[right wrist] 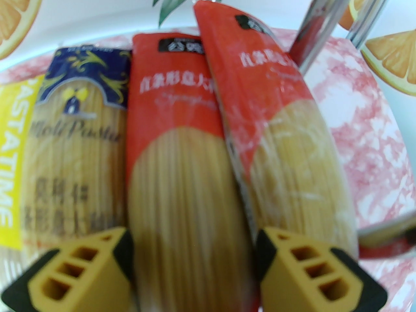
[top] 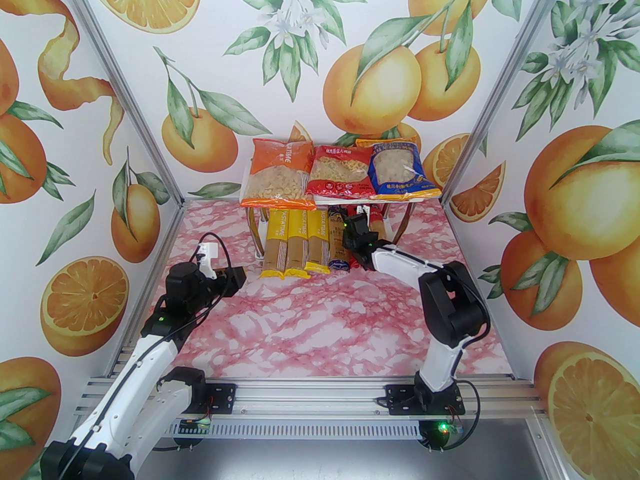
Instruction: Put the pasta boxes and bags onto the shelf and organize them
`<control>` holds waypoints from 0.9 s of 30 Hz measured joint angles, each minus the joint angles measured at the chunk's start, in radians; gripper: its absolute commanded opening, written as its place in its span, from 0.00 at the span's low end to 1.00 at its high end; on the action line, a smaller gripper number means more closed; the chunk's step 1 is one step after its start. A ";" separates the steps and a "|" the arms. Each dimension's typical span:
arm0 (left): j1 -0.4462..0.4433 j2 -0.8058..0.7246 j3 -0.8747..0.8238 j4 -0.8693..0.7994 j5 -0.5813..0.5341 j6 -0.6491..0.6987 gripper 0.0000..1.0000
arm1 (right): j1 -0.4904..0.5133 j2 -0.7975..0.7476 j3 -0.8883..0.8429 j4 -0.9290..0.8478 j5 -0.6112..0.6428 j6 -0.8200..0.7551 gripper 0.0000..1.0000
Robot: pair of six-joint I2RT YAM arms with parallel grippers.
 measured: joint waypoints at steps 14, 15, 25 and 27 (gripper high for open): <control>0.005 0.011 0.000 -0.003 0.000 0.000 0.56 | -0.029 0.033 0.059 -0.053 -0.158 -0.037 0.36; 0.005 0.011 0.000 -0.002 0.000 0.000 0.56 | -0.029 0.034 0.063 -0.058 -0.167 -0.041 0.36; 0.005 0.013 0.000 -0.002 0.000 0.000 0.56 | -0.028 0.063 0.115 -0.085 -0.237 -0.061 0.34; 0.005 0.013 0.000 -0.002 0.000 0.000 0.56 | -0.027 0.064 0.120 -0.090 -0.240 -0.061 0.34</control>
